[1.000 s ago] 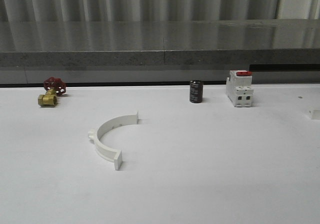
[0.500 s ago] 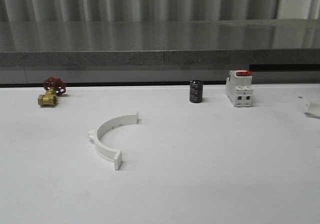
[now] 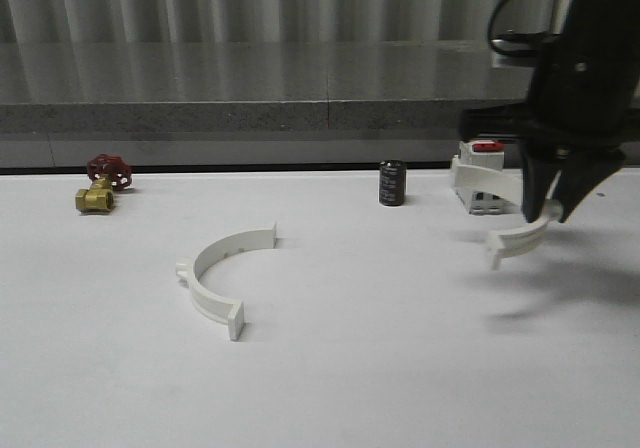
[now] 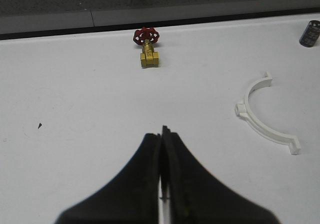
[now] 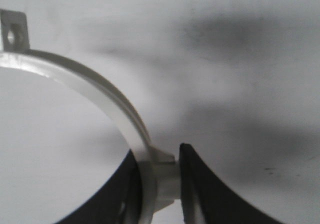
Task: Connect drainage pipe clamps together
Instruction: 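Grasp the second white clamp half with the right gripper and lift, then lower the held half against the placed half to close the ring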
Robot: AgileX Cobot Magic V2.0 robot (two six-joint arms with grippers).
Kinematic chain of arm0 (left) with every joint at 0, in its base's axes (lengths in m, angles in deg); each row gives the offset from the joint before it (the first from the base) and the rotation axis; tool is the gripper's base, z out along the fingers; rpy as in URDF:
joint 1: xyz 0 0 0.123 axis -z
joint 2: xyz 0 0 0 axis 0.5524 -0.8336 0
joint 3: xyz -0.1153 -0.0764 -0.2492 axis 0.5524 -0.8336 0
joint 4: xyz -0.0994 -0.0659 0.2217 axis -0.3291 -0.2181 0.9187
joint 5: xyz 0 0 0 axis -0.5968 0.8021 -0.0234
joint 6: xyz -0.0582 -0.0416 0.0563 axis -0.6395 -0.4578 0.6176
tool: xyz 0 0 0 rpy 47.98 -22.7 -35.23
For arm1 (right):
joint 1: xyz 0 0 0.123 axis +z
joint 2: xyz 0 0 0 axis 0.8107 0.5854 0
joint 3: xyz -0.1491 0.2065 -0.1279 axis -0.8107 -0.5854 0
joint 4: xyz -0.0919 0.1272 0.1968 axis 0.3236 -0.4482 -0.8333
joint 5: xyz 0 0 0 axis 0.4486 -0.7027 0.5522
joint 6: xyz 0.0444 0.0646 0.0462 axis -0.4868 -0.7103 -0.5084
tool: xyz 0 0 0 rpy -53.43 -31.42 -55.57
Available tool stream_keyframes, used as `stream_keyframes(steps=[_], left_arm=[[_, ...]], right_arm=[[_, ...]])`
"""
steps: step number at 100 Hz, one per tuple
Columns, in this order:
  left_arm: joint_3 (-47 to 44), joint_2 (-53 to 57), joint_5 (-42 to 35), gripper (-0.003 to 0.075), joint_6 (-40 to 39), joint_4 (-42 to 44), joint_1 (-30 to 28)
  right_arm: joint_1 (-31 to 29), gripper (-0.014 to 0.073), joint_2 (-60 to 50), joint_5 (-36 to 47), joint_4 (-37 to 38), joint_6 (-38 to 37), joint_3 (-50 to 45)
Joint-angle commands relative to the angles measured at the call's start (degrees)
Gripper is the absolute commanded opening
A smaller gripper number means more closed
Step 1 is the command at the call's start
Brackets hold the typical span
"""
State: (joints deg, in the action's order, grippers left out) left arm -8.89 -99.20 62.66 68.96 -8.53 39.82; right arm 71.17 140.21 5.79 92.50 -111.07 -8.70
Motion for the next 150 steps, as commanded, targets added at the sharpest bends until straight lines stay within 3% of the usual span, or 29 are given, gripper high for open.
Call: stream_keyframes(steps=[1, 21, 63, 150], left_arm=[[1.57, -0.09, -4.1, -0.0021, -0.13, -0.77, -0.1], [1.57, -0.09, -4.1, -0.0021, -0.13, -0.77, -0.1], [1.57, -0.09, -4.1, -0.0021, -0.13, -0.77, -0.1], [1.57, -0.09, -4.1, -0.0021, -0.13, -0.77, -0.1]], right_arm=[[4.81, 0.007, -1.24, -0.15, 5.01, -8.1, 3.23], [12.54, 0.007, 3.3, -0.34, 5.16, -14.2, 8.46], [19.02, 0.007, 11.86, -2.58, 5.16, -18.7, 18.03], [20.56, 0.007, 13.94, -1.09, 4.45, -24.04, 19.0]])
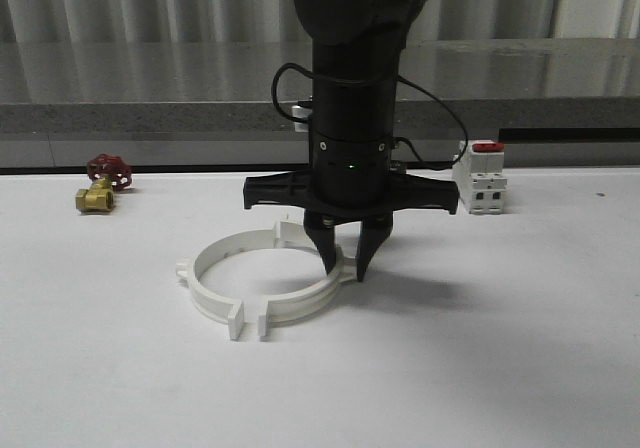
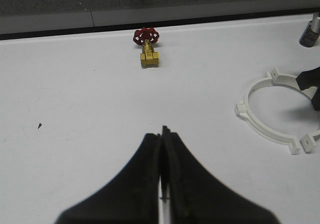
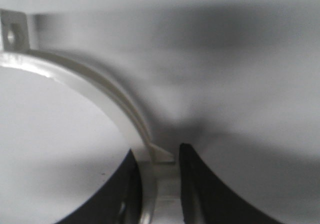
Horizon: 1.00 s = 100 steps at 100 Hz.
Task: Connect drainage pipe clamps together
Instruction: 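Lower the held half against the placed half to close the ring, then open the right gripper and raise it away from the ring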
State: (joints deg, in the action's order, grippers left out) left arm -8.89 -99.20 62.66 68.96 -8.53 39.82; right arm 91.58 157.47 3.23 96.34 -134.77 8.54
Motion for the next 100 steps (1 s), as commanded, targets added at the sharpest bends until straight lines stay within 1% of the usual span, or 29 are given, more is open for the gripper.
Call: stream_keyframes(steps=[1, 18, 64, 73, 83, 100], left_arm=[[1.57, -0.09, -4.1, -0.0021, -0.13, -0.77, -0.1], [1.57, -0.09, -4.1, -0.0021, -0.13, -0.77, -0.1], [1.57, -0.09, -4.1, -0.0021, -0.13, -0.77, -0.1], [1.57, -0.09, -4.1, -0.0021, -0.13, -0.77, -0.1], [1.57, -0.09, -4.1, -0.0021, -0.13, -0.77, -0.1], [1.57, -0.09, -4.1, -0.0021, -0.13, -0.77, -0.1]], right_arm=[[0.15, 0.007, -3.32, 1.47, 0.48, -0.34, 1.76], [0.15, 0.007, -3.32, 2.78, -0.78, -0.34, 1.76], [0.15, 0.0076, -2.79, 2.89, -1.78, -0.34, 1.76], [0.15, 0.0104, -2.35, 2.93, -2.46, -0.34, 1.76], [0.15, 0.016, -2.09, 3.08, -2.82, -0.34, 1.76], [0.15, 0.0299, -2.09, 3.96, -2.82, -0.34, 1.76]])
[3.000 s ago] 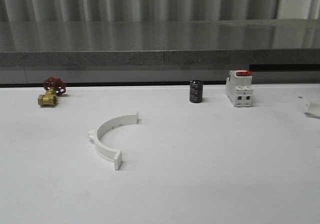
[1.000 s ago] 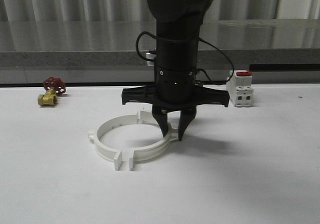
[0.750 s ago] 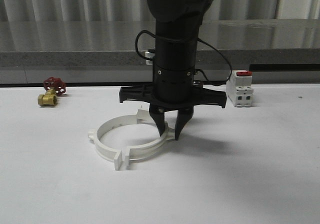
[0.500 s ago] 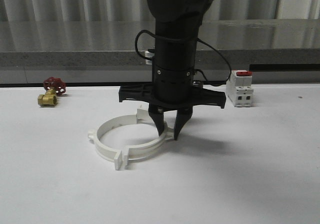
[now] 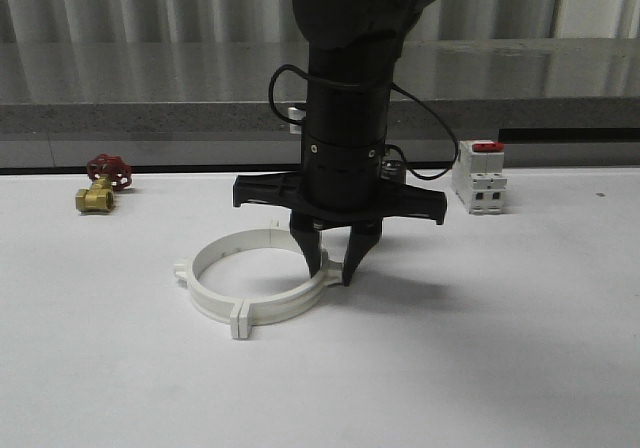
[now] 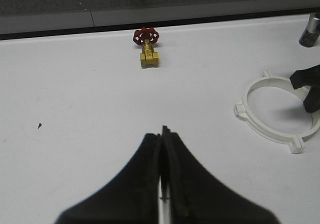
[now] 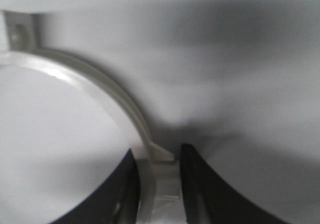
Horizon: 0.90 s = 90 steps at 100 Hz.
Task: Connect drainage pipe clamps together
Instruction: 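Open the right gripper and raise it away from the ring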
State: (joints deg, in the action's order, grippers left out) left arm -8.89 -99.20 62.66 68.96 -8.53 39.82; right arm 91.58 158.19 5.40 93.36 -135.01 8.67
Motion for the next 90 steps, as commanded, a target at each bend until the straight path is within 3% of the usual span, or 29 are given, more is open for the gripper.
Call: stream_keyframes(steps=[1, 20, 59, 90], left_arm=[[1.57, -0.09, -4.1, -0.0021, -0.13, -0.77, -0.1], [1.57, -0.09, -4.1, -0.0021, -0.13, -0.77, -0.1], [1.57, -0.09, -4.1, -0.0021, -0.13, -0.77, -0.1], [1.57, -0.09, -4.1, -0.0021, -0.13, -0.77, -0.1]], right_arm=[[0.15, 0.0304, -2.81, 1.84, 0.16, -0.1, 1.63], [0.15, 0.0405, -2.81, 1.83, 0.16, -0.1, 1.63], [0.15, 0.0406, -4.61, 0.28, 4.0, 1.87, 5.06], [0.04, 0.0406, -12.98, -1.26, 10.35, 4.55, 5.63]])
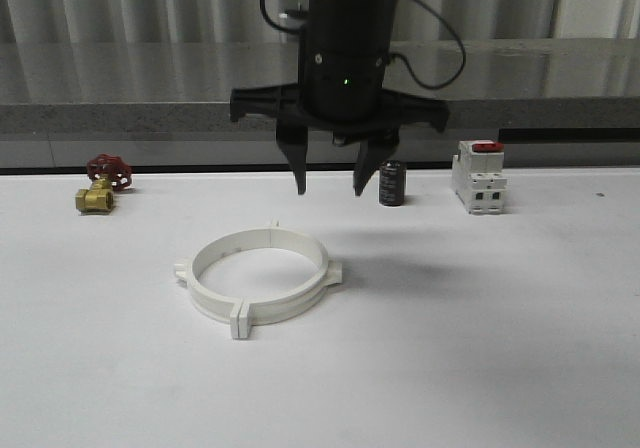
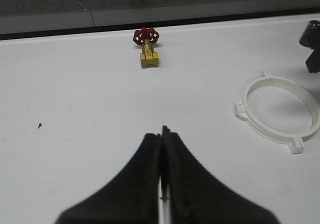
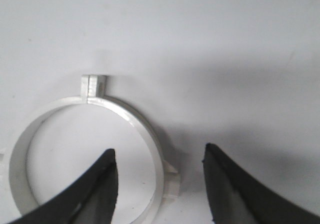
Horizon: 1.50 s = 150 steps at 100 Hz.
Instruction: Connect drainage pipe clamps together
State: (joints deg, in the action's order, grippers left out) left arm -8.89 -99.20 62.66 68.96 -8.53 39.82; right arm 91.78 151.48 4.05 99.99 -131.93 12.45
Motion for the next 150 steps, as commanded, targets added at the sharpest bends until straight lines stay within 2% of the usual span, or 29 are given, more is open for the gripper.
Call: stream_keyframes(steps=[1, 32, 42, 65, 86, 115, 128, 133, 140, 150], left_arm=[[1.57, -0.09, -4.1, -0.0021, -0.13, -0.77, -0.1], [1.57, -0.09, -4.1, -0.0021, -0.13, -0.77, -0.1], [1.57, -0.09, -4.1, -0.0021, -0.13, -0.77, -0.1], [1.57, -0.09, -4.1, -0.0021, -0.13, -0.77, -0.1], [1.57, -0.09, -4.1, -0.0021, -0.13, -0.77, -0.1], [1.57, -0.09, -4.1, -0.0021, -0.13, -0.77, -0.1], [1.57, -0.09, -4.1, -0.0021, -0.13, -0.77, -0.1], [1.57, -0.09, -4.1, -0.0021, -0.13, -0.77, -0.1], [1.57, -0.09, -4.1, -0.0021, -0.13, -0.77, -0.1], [1.57, -0.09, -4.1, -0.0021, -0.13, -0.77, -0.1]], right_arm=[[-0.16, 0.0406, -6.52, -0.13, 4.17, 1.51, 1.85], [-1.9, 0.0405, -18.16, -5.01, 14.66, 5.82, -1.11], [-5.48, 0.0405, -23.39, -4.87, 15.38, 7.06, -5.09], [-17.81, 0.0403, -37.9, -0.56, 15.32, 10.11, -19.72], [-26.5, 0.0403, -53.05, 2.15, 11.5, 14.88, -32.99], [-26.99, 0.0403, -72.58, 2.5, 1.8, 22.81, -46.8], [-26.99, 0.04, -79.51, 2.5, 0.88, 24.02, -50.6], [-26.99, 0.0375, -81.94, 2.7, 0.96, 24.02, -51.5], [-26.99, 0.0299, -84.09, 2.64, 1.01, 24.02, -52.06], [-26.99, 0.0114, -85.42, 2.35, 1.01, 24.02, -52.06]])
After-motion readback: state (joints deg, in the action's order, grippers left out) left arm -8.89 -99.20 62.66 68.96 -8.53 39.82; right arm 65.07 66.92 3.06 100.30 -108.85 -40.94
